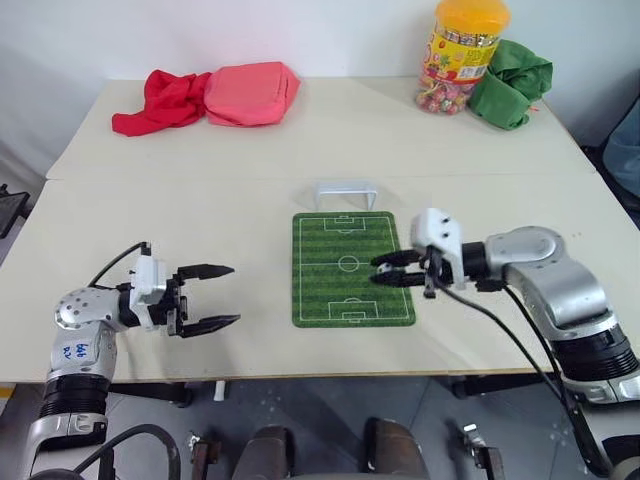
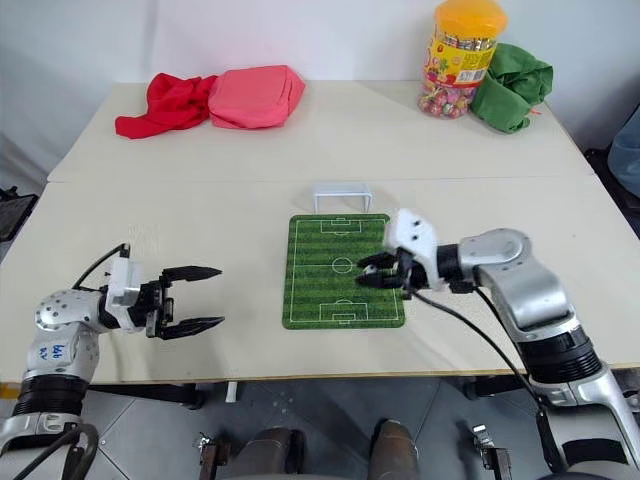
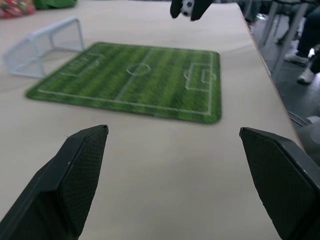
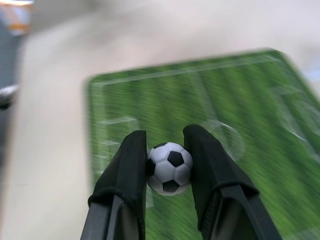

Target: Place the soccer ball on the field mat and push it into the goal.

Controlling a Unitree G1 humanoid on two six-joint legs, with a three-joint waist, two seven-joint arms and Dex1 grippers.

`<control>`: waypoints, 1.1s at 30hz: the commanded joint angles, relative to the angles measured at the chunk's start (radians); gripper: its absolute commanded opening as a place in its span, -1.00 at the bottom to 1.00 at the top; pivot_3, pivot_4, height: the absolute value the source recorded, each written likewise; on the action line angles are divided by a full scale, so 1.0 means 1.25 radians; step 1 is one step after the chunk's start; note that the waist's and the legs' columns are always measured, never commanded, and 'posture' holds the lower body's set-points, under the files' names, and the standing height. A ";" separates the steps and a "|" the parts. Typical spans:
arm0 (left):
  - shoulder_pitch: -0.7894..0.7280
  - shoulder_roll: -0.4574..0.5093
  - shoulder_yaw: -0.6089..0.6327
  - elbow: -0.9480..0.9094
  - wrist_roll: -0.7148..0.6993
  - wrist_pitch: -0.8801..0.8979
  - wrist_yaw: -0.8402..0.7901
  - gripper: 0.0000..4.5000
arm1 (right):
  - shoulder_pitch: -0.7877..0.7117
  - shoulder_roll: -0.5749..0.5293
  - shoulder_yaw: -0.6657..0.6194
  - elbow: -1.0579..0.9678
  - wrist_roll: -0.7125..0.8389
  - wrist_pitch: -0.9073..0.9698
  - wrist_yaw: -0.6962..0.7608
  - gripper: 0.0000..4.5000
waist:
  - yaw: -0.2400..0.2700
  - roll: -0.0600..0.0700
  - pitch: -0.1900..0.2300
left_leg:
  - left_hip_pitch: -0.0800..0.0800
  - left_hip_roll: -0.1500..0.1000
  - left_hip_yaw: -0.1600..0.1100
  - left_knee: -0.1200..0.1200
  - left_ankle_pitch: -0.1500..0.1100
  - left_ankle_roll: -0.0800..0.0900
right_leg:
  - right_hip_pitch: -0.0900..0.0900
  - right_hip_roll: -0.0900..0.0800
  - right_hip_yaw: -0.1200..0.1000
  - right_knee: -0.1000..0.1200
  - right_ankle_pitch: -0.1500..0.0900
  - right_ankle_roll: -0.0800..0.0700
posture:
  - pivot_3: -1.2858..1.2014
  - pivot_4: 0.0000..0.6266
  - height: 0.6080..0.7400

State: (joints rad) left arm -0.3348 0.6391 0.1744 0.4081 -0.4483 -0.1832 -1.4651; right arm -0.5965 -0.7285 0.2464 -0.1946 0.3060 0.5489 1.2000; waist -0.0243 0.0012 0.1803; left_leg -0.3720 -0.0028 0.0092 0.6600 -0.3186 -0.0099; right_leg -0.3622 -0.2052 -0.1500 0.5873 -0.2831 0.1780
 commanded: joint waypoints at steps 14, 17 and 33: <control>0.141 0.026 0.060 -0.040 -0.023 -0.040 0.007 1.00 | -0.048 0.081 0.133 0.119 -0.094 -0.125 0.068 -0.63 | -0.003 0.000 0.000 | 0.000 0.001 0.001 0.000 0.000 -0.001 | -0.001 0.001 0.001 0.001 0.000 0.000 | 0.03 -0.52 1.00; 0.171 0.031 0.075 -0.053 -0.025 -0.046 0.020 1.00 | -0.047 0.094 0.143 0.136 -0.107 -0.139 0.073 -0.63 | -0.003 0.000 0.000 | 0.000 0.001 0.001 0.000 0.000 -0.001 | -0.001 0.001 0.001 0.001 0.000 0.000 | 0.03 -0.52 1.00; 0.223 0.020 0.087 -0.136 -0.044 -0.029 0.081 1.00 | -0.074 0.139 0.136 0.271 -0.146 -0.208 0.090 -0.63 | -0.003 0.000 0.000 | 0.000 0.001 0.001 0.000 -0.001 -0.001 | -0.001 0.001 0.001 0.001 0.000 0.000 | 0.03 -0.52 1.00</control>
State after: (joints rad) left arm -0.0639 0.6632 0.2568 0.2761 -0.4737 -0.2205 -1.3719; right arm -0.6716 -0.5585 0.4294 0.1322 0.1351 0.3048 1.3105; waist -0.0281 0.0011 0.1804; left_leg -0.3716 -0.0012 0.0105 0.6605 -0.3197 -0.0111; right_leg -0.3639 -0.2035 -0.1486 0.5886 -0.2830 0.1778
